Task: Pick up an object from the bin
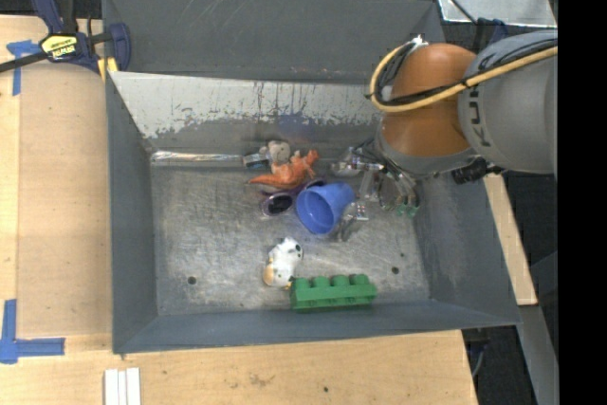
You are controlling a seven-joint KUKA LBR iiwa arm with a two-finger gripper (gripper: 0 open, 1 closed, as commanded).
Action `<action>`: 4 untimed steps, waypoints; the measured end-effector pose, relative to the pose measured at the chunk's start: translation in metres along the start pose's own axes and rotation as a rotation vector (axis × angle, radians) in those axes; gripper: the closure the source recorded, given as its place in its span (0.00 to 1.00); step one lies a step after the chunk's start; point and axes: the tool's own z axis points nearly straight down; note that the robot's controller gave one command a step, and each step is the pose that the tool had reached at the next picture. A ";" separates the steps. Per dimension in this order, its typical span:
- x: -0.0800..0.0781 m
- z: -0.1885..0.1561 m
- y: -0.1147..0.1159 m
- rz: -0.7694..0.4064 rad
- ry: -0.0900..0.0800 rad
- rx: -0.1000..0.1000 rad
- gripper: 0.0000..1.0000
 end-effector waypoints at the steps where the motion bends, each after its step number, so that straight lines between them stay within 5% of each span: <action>1: 0.004 -0.006 0.014 0.027 0.008 -0.001 0.00; 2: 0.003 -0.027 0.019 0.071 0.001 -0.001 0.00; 3: 0.006 0.014 0.035 0.019 0.008 0.003 0.00; 4: 0.001 0.022 0.037 0.018 0.012 0.007 1.00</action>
Offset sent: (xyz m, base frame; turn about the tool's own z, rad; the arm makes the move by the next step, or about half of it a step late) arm -0.0042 0.0251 0.0105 0.1356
